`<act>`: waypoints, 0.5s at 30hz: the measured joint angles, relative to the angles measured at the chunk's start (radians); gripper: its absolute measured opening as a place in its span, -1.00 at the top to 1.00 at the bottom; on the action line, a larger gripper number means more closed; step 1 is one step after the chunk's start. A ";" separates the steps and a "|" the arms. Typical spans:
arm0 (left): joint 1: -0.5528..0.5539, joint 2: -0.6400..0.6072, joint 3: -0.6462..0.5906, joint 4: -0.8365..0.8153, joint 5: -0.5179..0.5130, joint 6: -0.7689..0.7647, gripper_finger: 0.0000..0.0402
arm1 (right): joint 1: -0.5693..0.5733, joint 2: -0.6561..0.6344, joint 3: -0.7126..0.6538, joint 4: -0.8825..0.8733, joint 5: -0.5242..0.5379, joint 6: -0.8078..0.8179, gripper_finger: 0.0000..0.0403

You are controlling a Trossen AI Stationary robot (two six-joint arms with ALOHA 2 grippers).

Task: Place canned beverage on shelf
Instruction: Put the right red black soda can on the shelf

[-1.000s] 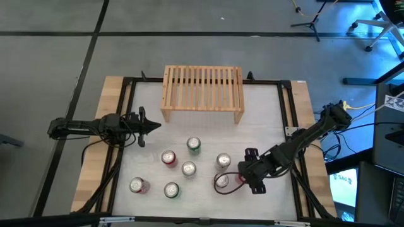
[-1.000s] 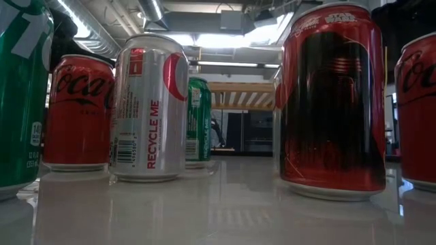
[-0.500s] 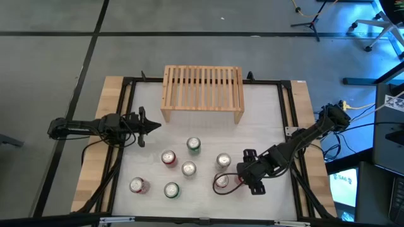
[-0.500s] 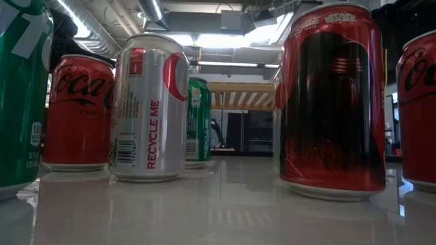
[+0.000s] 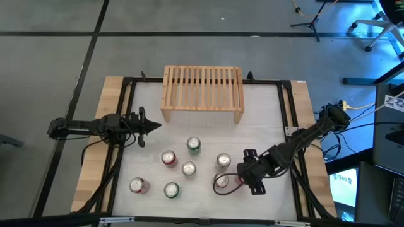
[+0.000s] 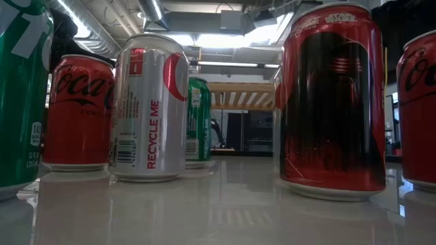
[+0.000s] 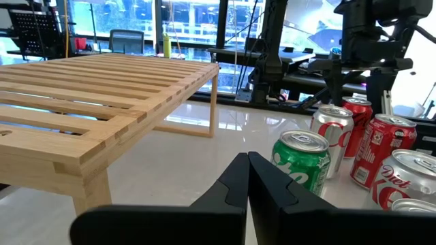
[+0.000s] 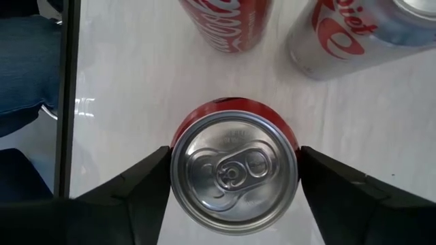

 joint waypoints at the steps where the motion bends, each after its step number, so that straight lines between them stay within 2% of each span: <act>1: 0.000 0.000 0.000 0.000 0.000 0.000 1.00 | 0.001 0.000 0.000 0.000 0.006 0.000 -0.42; 15: 0.000 0.000 0.000 0.000 0.000 0.000 1.00 | 0.000 0.001 -0.003 0.045 -0.008 0.006 -0.43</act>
